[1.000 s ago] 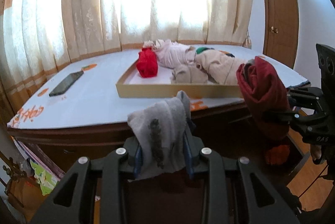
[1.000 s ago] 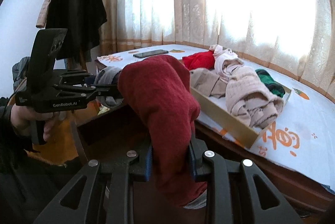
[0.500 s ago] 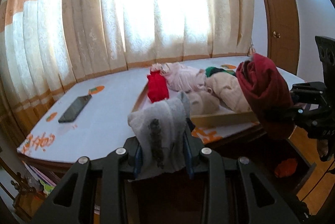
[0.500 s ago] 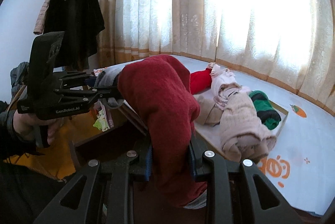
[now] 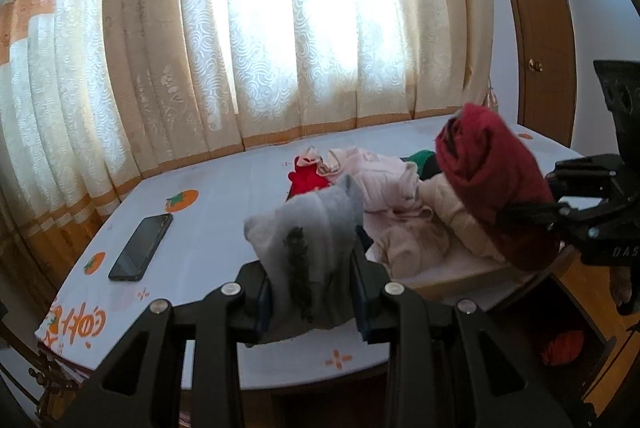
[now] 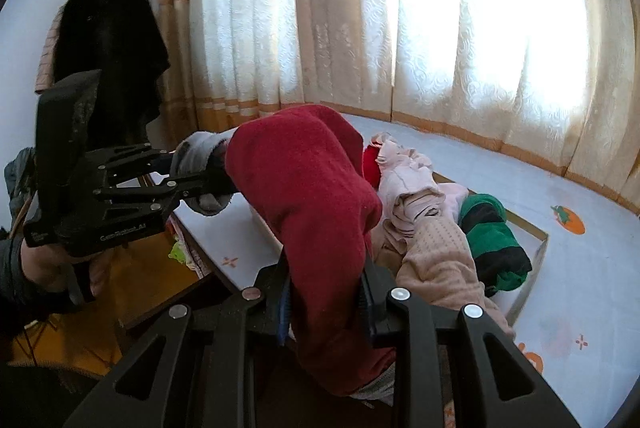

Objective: Take underwear out of drawer
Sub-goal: 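Lower the maroon underwear and white socks into the tray and open both grippers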

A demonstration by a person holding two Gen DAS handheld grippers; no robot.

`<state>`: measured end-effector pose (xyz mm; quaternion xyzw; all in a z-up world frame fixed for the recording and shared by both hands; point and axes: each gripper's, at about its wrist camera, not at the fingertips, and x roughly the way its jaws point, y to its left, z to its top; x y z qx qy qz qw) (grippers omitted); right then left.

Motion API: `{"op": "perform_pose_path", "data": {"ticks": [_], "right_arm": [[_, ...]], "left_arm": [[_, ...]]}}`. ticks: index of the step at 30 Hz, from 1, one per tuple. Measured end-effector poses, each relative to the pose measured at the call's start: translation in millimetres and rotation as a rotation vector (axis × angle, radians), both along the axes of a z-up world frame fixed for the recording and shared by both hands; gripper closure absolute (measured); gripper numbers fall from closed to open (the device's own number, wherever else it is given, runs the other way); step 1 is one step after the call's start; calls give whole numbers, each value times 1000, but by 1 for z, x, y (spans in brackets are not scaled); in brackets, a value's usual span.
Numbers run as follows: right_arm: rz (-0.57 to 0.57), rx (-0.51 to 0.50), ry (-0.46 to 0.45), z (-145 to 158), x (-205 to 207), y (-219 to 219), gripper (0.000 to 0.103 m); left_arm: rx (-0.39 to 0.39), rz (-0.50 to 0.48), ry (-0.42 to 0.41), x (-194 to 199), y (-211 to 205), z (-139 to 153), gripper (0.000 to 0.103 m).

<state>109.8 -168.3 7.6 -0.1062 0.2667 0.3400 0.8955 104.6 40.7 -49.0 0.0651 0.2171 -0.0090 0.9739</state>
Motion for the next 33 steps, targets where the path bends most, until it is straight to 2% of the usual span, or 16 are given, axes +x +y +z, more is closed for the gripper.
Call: {"op": "perform_pose_path", "data": {"ticks": [6,20,23,24,28,33], "right_arm": [[-33,-31,72,-6,29,14,74],[-97,-150,142,-30,67,37,74],[-94,-170,159,-38,71,40,73],[-92,-175,159,-39,72,41,73],[-89,-176,161,-40,73,39,72],[-90,-188,125,-35,65,39,57]], "left_arm": [[-19,-1,65,36,5,-1,72],[-76,-24,250,89,3,-31,72],[-62,-20,275,93,2,-37,69],[-56,-22,279,93,1,-39,64],[-36,-19,275,92,-3,-41,56],[-15,-30,266,89,-8,-38,50]]}}
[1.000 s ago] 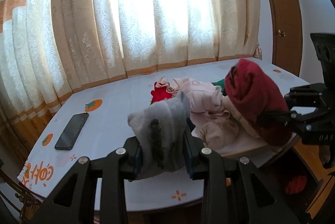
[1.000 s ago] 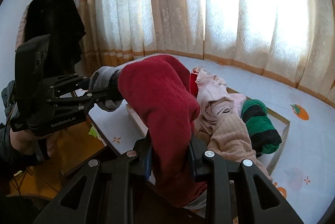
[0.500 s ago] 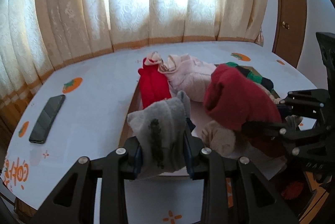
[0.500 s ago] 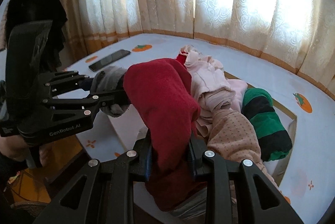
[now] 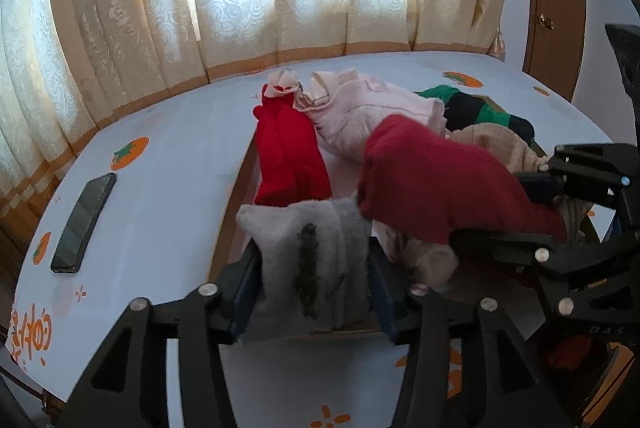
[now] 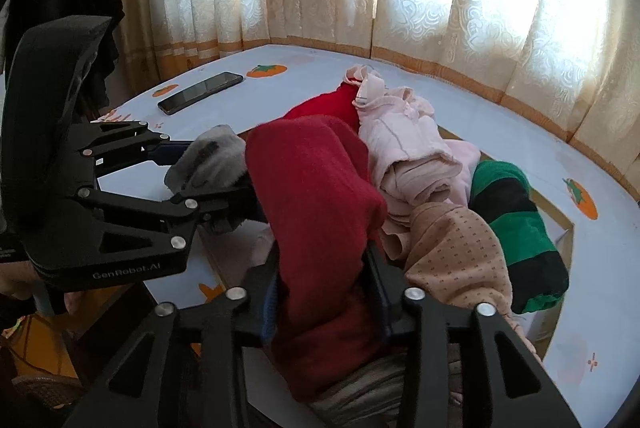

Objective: Take underwear out of drawer
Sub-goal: 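Lower the maroon underwear and white socks into the tray and open both grippers, then withdraw both tools and lower them into the drawer toward the red socks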

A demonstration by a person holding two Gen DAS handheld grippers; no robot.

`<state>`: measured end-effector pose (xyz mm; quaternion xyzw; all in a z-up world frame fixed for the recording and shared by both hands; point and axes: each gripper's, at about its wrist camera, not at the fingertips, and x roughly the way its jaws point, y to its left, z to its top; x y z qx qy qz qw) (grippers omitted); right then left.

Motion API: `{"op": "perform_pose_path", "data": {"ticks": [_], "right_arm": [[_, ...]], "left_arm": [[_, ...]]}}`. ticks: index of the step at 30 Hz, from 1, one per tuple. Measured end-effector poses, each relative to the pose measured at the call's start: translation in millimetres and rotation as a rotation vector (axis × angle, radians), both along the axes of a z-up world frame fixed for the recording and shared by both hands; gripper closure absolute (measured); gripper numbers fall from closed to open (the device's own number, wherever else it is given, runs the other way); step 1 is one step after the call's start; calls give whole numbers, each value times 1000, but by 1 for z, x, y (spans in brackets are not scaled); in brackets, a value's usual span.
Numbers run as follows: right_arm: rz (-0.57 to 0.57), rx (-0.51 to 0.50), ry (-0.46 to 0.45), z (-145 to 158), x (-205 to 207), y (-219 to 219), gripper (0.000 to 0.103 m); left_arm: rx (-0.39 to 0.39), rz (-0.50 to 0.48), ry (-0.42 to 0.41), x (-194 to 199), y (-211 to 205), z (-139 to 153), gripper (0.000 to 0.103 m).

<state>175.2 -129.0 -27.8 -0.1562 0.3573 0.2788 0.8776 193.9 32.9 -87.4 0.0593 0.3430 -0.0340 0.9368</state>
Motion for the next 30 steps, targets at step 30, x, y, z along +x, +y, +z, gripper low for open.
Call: {"op": "perform_pose_path", "data": {"ticks": [30], "right_arm": [[-3,36,-79,20,-70,-52,35]], "left_arm": [[31,-72,-70,-61,-23,12,19]]}}
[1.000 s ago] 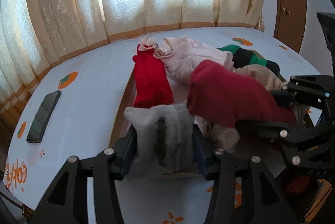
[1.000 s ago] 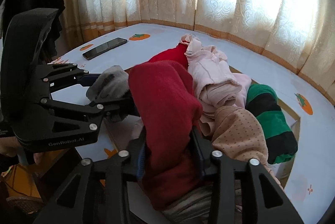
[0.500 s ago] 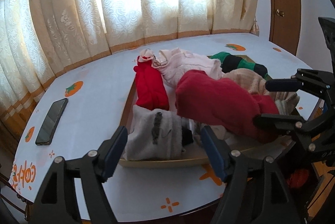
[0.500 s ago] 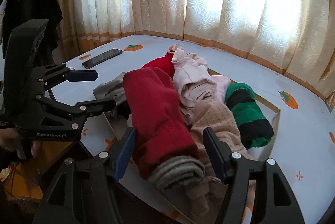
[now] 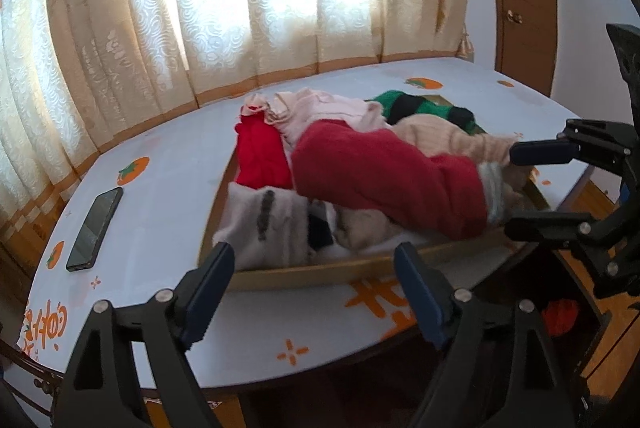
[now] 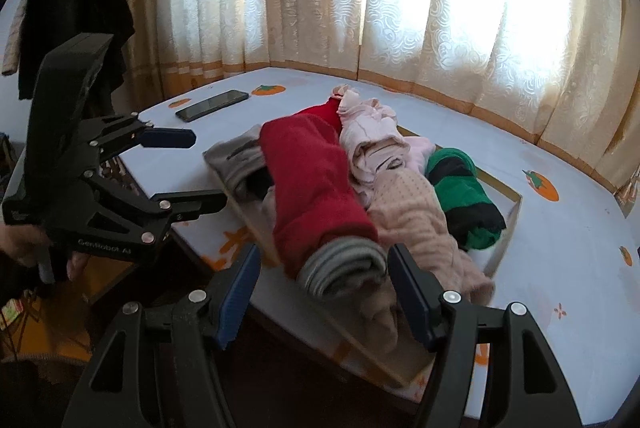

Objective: Take underwear out of drawer
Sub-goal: 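Withdraw both tools and lower them into the drawer toward the red socks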

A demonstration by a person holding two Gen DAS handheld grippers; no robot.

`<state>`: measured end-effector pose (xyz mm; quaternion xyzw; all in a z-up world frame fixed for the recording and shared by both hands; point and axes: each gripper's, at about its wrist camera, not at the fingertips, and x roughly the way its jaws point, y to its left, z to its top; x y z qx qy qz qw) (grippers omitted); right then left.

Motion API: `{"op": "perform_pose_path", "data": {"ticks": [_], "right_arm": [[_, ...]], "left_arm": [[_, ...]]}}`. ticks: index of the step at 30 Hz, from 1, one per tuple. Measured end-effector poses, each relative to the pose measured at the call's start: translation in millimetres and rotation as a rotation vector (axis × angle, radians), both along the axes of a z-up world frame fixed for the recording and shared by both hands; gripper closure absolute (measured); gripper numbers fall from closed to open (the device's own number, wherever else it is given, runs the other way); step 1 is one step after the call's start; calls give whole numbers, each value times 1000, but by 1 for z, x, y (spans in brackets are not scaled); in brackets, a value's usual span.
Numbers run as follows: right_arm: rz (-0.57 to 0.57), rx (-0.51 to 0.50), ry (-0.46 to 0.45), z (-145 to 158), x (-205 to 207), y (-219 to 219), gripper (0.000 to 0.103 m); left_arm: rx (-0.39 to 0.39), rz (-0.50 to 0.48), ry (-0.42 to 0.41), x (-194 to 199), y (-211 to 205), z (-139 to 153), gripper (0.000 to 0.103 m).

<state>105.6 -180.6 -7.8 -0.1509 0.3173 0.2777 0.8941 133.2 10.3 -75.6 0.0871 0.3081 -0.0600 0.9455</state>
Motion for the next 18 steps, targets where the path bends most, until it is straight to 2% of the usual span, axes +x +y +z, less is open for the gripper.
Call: {"op": "perform_pose_path", "data": {"ticks": [5,11,18], "right_arm": [[9,-2,0,-2,-23,-13,35],[11,-25,13,-12,-46,-29,35],[25,-78,13,-26,-69,-43,35]], "left_arm": [[5,-33,-1,-16,-9,-2,14],[22,-72,13,-35,-19,-12,13],[47,-86,68,-55,-19,-35,13]]}}
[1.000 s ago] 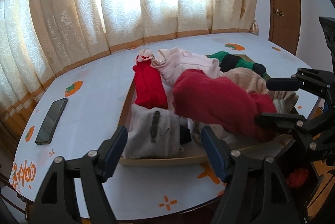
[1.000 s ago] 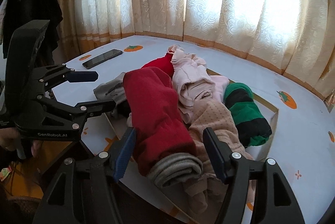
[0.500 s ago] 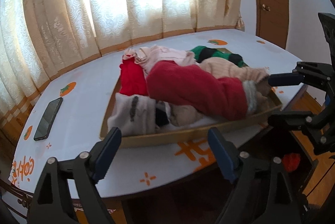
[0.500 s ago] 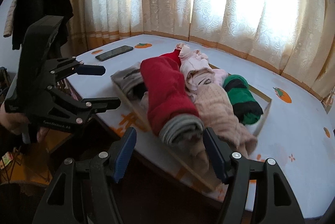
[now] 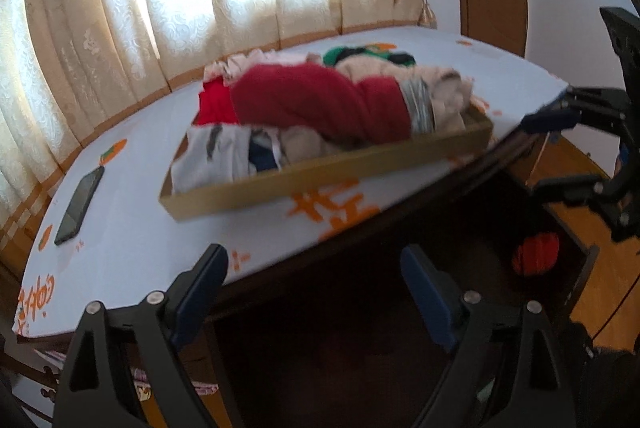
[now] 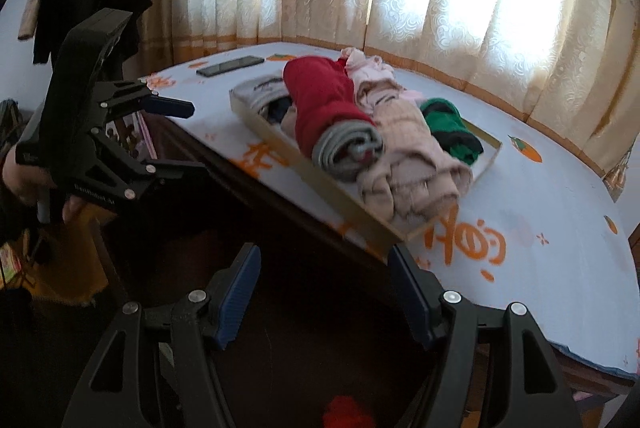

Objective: Take underwear out of drawer
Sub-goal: 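Withdraw both tools and lower them into the drawer toward the red socks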

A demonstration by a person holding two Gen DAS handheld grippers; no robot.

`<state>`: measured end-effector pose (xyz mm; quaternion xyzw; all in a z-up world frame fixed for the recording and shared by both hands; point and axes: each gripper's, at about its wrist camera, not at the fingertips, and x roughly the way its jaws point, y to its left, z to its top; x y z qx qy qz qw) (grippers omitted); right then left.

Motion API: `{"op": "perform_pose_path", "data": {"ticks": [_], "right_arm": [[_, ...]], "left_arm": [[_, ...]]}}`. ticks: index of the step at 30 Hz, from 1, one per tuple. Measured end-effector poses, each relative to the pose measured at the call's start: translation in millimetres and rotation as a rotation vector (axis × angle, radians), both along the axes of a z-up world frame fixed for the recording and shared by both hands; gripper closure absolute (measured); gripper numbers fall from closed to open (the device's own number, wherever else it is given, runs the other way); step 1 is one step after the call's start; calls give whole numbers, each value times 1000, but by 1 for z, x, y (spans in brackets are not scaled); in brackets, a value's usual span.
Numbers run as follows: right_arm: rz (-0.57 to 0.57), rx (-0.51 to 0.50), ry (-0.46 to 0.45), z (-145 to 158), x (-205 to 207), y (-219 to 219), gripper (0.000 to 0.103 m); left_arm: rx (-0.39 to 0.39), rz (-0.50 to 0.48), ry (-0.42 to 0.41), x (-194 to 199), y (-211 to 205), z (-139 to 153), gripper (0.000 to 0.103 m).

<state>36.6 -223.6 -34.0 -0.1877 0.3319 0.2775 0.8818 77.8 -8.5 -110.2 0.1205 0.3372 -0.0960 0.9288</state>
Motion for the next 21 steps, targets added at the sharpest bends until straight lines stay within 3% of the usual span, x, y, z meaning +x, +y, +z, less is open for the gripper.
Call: {"op": "perform_pose_path", "data": {"ticks": [14,21], "right_arm": [[14,-151,80,-46,-21,-30,35],[42,-264,178,-74,-18,-38,35]], "left_arm": [[40,-29,153,-16,-8,-55,13],[62,-37,261,-7,-15,-82,13]]}}
